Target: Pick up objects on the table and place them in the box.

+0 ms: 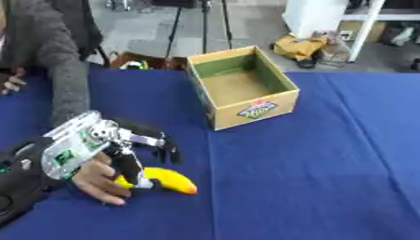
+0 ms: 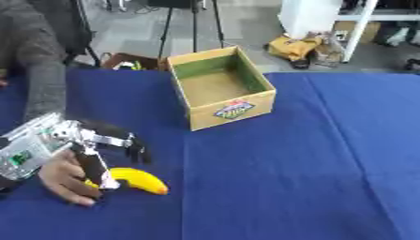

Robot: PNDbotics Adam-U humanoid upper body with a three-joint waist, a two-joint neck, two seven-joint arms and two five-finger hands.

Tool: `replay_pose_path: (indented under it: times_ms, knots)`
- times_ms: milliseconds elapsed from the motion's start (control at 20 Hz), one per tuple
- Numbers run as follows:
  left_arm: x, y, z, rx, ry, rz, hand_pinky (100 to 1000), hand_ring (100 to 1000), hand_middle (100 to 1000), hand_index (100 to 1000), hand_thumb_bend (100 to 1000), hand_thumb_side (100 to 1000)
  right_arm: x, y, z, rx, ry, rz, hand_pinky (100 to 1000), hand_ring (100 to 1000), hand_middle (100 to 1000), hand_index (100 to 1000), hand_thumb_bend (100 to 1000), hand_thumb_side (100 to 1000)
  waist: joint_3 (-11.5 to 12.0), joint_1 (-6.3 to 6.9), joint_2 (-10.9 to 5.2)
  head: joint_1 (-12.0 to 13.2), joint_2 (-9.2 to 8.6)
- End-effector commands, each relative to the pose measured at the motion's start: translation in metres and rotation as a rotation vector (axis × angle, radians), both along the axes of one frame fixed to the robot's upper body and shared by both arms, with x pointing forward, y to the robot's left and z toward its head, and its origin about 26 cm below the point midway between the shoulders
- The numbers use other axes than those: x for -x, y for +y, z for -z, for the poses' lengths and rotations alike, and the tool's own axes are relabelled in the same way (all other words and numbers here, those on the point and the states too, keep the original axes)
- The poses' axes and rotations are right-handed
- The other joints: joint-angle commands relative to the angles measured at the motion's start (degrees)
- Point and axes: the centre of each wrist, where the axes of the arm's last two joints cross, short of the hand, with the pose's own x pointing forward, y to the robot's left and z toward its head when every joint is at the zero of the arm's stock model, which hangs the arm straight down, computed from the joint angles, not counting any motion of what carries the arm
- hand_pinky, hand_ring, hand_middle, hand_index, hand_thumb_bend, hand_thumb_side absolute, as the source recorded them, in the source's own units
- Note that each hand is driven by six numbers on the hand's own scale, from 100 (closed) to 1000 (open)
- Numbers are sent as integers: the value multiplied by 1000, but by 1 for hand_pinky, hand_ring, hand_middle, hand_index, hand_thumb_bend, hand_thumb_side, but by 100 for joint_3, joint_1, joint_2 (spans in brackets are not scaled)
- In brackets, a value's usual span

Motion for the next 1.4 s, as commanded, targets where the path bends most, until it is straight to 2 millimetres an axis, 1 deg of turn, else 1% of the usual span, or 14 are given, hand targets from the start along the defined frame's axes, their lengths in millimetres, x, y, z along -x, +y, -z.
replay_pose_path:
  times_ms: [50,250,350,400,450,650,800,950,1050,1100,1150,1200,1300,1400]
  knots:
    - [-5,11,-14,-22,-69,-35,782,711,755,842,300,133,0,-7,-10,25,-22,7,726,676,674,764,100,692,11,-6,-82,-8,26]
    - [-9,19,-16,-17,-141,-79,752,666,721,817,297,125,0,-7,-9,24,-20,7,725,676,673,764,100,691,24,-15,-80,-12,34]
    - [-11,21,-23,-9,-200,-98,695,603,635,755,273,100,0,-8,-9,22,-20,9,725,676,674,764,100,691,34,-22,-83,-27,34]
    - [-11,23,-27,-2,-236,-111,641,550,572,687,247,100,0,-8,-9,22,-19,9,726,676,673,764,100,691,37,-23,-84,-32,34]
    - [-11,24,-31,2,-271,-120,635,544,564,678,244,100,0,-8,-9,22,-19,9,726,676,673,764,100,691,39,-24,-84,-31,34]
    - [-12,26,-41,20,-388,-155,480,389,385,466,151,100,0,-8,-9,21,-20,10,726,676,673,764,100,691,51,-26,-85,-32,46]
    - [-13,29,-41,42,-439,-180,442,347,338,416,113,100,0,-8,-9,22,-20,10,725,676,673,764,100,692,56,-27,-87,-35,42]
    - [-14,32,-35,58,-473,-192,439,344,335,414,115,100,0,-8,-9,23,-20,10,725,676,673,764,100,692,58,-29,-88,-28,40]
    - [-15,33,-29,67,-490,-195,452,357,351,433,140,100,0,-8,-9,23,-20,9,726,676,674,764,100,692,58,-30,-88,-23,38]
    - [-15,34,-26,65,-490,-194,567,484,485,588,209,100,0,-8,-9,23,-20,8,726,676,674,764,100,692,56,-30,-88,-21,35]
    - [-15,35,-22,55,-478,-185,624,543,547,668,245,100,0,-8,-9,24,-20,8,726,676,674,764,100,692,54,-30,-88,-18,34]
    - [-15,35,-18,41,-462,-170,745,704,711,816,304,100,0,-7,-9,24,-20,7,726,676,674,764,100,692,50,-30,-88,-15,31]
    - [-14,36,-16,14,-437,-135,810,793,793,893,349,108,0,-8,-9,24,-20,8,726,676,674,764,100,692,51,-30,-89,-11,35]
    - [-12,37,-21,-5,-427,-106,823,811,817,912,366,119,0,-8,-9,24,-20,8,726,676,674,764,100,693,57,-29,-89,-8,41]
